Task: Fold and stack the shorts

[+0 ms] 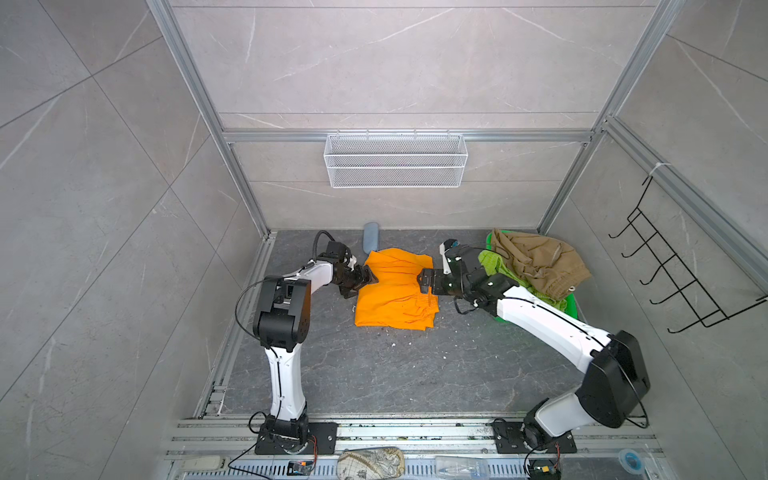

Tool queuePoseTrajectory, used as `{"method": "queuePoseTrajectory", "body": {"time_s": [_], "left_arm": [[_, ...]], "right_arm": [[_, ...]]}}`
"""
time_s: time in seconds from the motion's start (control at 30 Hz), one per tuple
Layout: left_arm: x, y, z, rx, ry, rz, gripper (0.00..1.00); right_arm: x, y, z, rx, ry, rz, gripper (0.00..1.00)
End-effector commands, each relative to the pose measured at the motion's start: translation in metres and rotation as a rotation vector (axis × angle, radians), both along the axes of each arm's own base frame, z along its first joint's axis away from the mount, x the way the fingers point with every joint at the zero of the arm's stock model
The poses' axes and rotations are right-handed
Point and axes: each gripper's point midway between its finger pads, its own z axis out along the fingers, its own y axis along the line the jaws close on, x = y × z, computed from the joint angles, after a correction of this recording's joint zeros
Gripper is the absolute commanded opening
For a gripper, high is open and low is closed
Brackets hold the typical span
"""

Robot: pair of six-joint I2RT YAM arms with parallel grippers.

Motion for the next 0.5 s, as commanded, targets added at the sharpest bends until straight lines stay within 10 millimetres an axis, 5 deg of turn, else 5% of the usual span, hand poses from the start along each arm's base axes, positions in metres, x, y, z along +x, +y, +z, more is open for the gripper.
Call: {"method": "queuePoseTrajectory", "body": {"time_s": [0.0, 0.23, 0.37, 0.47], "left_arm": [[-0.015, 0.012, -0.026, 0.104, 0.067, -0.033, 0.73], [-0.019, 0.014, -0.030, 0.131, 0.072, -0.052, 0.24], [-0.020, 0.017, -0.019, 0.156, 0.056, -0.082, 0.02], [-0.021, 0.033, -0.004, 0.264, 0.034, -0.120, 0.00]], "right_arm": [[-0.001, -0.038, 0.026, -0.137, -0.100, -0.097, 0.99], [-0.009, -0.057, 0.080, -0.092, -0.264, -0.153, 0.99], [-0.011, -0.045, 0.081, -0.050, -0.252, -0.102, 0.99], [-0.011, -0.026, 0.070, 0.003, -0.190, -0.041, 0.99]]}}
